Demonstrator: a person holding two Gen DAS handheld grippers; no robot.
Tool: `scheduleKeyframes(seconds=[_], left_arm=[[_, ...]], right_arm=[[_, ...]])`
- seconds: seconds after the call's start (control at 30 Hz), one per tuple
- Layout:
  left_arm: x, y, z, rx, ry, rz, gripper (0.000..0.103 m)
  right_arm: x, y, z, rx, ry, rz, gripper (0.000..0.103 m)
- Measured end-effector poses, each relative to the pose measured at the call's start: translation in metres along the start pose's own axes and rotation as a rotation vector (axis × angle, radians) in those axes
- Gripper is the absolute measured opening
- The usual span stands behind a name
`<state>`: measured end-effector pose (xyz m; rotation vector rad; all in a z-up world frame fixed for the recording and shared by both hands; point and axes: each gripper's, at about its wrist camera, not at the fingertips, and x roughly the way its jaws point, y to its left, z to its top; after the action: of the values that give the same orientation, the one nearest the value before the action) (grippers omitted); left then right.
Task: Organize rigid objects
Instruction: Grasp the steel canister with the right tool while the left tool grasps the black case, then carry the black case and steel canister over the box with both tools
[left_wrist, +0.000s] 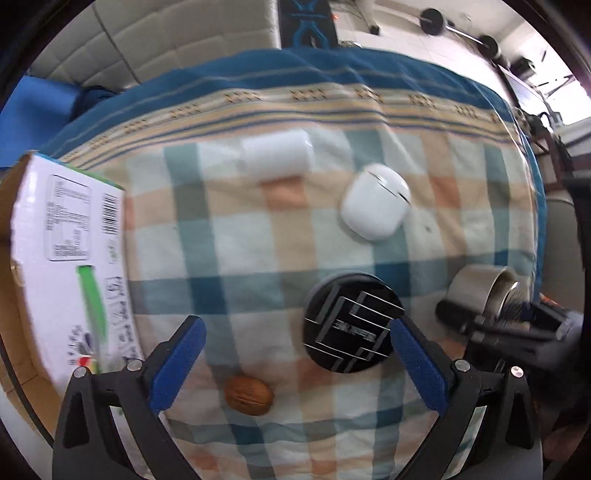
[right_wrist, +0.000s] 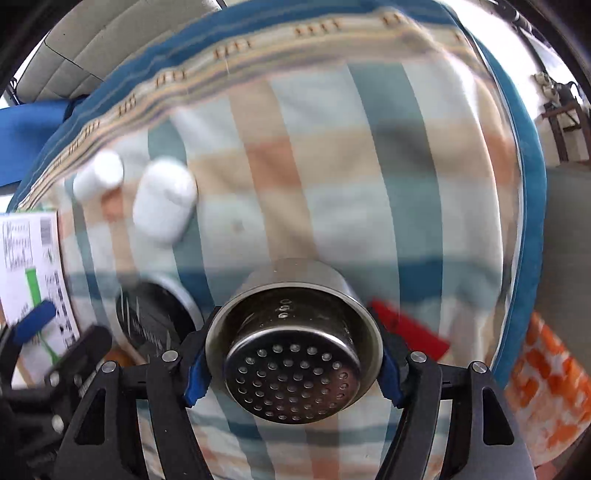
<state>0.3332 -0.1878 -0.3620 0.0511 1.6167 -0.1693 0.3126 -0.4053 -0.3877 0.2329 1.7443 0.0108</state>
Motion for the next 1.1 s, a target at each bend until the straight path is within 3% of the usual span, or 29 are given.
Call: scheduleKeyframes(seconds=[0.07, 0.27, 0.47, 0.7, 0.87, 0.93, 1.1], left_arm=[[0.012, -0.01, 0.001, 0.023, 0.031, -0.019, 0.101], [0.054, -0.041, 0.008, 0.133, 0.115, 0.039, 0.101], [0.06, -0.04, 0.003, 0.154, 0.078, 0.078, 0.073], [0.064, -0.022, -0.008, 0.13, 0.101, 0.069, 0.075], [0.066, -0.021, -0.004, 0.138, 0.107, 0.091, 0.077], [0.063, -0.024, -0.003, 0.129, 0.104, 0.087, 0.073], [0.05, -0.025, -0.004, 0.137, 0.086, 0.091, 0.073]], right_arm=[[0.006, -0.009, -0.013, 0.015, 0.008, 0.0, 0.073], [0.015, -0.028, -0.024, 0.047, 0.027, 0.019, 0.073], [0.016, -0.028, -0.021, 0.063, 0.022, 0.011, 0.074], [0.018, -0.02, -0.013, 0.106, 0.017, 0.019, 0.074], [0.02, -0.007, -0.007, 0.08, 0.026, -0.051, 0.074], [0.019, -0.002, -0.005, 0.069, 0.032, -0.077, 0.073], [0.021, 0.02, -0.015, 0.062, 0.028, -0.082, 0.073]])
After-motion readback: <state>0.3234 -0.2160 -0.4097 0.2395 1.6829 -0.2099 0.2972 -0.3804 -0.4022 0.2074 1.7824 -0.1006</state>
